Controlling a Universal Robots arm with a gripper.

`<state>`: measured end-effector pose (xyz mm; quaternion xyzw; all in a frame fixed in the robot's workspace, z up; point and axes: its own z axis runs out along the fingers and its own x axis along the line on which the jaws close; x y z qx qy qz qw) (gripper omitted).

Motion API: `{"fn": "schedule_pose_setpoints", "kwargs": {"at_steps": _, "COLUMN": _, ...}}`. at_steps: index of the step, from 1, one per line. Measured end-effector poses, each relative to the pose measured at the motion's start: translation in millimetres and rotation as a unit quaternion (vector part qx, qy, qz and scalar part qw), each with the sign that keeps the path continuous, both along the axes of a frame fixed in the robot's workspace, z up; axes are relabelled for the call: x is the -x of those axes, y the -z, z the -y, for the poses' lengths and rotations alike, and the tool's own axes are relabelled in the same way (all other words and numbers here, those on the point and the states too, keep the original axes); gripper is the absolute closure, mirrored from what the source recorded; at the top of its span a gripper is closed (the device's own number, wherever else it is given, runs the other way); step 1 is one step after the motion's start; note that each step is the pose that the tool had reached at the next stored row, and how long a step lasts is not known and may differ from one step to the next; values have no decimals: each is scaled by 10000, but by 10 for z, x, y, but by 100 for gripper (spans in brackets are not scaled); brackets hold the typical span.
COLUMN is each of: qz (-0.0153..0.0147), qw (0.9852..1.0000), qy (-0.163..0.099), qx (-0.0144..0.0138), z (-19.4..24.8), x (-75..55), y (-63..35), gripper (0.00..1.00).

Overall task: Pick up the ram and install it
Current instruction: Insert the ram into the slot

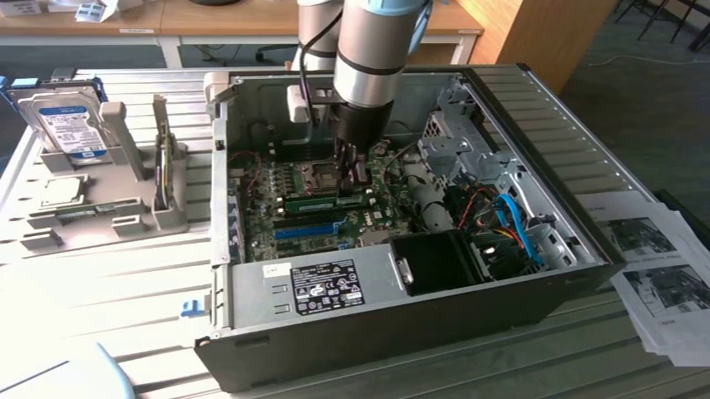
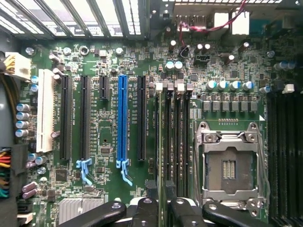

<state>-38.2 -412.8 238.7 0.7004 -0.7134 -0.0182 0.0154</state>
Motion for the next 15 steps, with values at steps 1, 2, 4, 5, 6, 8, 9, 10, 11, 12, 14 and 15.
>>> {"fn": "schedule_pose_setpoints", "kwargs": {"at_steps": 1, "qz": 0, "qw": 10000, "qy": 0, "qx": 0, "z": 0, "x": 0, "y": -22, "gripper": 82}}
{"fn": "schedule_pose_setpoints", "kwargs": {"at_steps": 2, "qz": 0, "qw": 10000, "qy": 0, "qx": 0, "z": 0, "x": 0, "y": -42, "gripper": 82}}
{"fn": "schedule_pose_setpoints", "kwargs": {"at_steps": 4, "qz": 0, "qw": 10000, "qy": 0, "qx": 0, "z": 0, "x": 0, "y": -90, "gripper": 82}}
{"fn": "schedule_pose_setpoints", "kwargs": {"at_steps": 5, "qz": 0, "qw": 10000, "qy": 0, "qx": 0, "z": 0, "x": 0, "y": -117, "gripper": 82}}
{"fn": "schedule_pose_setpoints", "kwargs": {"at_steps": 6, "qz": 0, "qw": 10000, "qy": 0, "qx": 1, "z": 0, "x": 0, "y": -142, "gripper": 82}}
{"fn": "schedule_pose_setpoints", "kwargs": {"at_steps": 8, "qz": 0, "qw": 10000, "qy": 0, "qx": 0, "z": 0, "x": 0, "y": -191, "gripper": 82}}
{"fn": "schedule_pose_setpoints", "kwargs": {"at_steps": 9, "qz": 0, "qw": 10000, "qy": 0, "qx": 1, "z": 0, "x": 0, "y": -214, "gripper": 82}}
{"fn": "schedule_pose_setpoints", "kwargs": {"at_steps": 10, "qz": -1, "qw": 10000, "qy": 0, "qx": 1, "z": 0, "x": 0, "y": -235, "gripper": 82}}
{"fn": "schedule_pose_setpoints", "kwargs": {"at_steps": 11, "qz": 0, "qw": 10000, "qy": 0, "qx": 1, "z": 0, "x": 0, "y": -259, "gripper": 82}}
{"fn": "schedule_pose_setpoints", "kwargs": {"at_steps": 12, "qz": -1, "qw": 10000, "qy": 0, "qx": 1, "z": 0, "x": 0, "y": -282, "gripper": 82}}
{"fn": "schedule_pose_setpoints", "kwargs": {"at_steps": 14, "qz": -1, "qw": 10000, "qy": 0, "qx": 2, "z": 0, "x": 0, "y": -328, "gripper": 82}}
{"fn": "schedule_pose_setpoints", "kwargs": {"at_steps": 15, "qz": -1, "qw": 10000, "qy": 0, "qx": 2, "z": 0, "x": 0, "y": -348, "gripper": 82}}
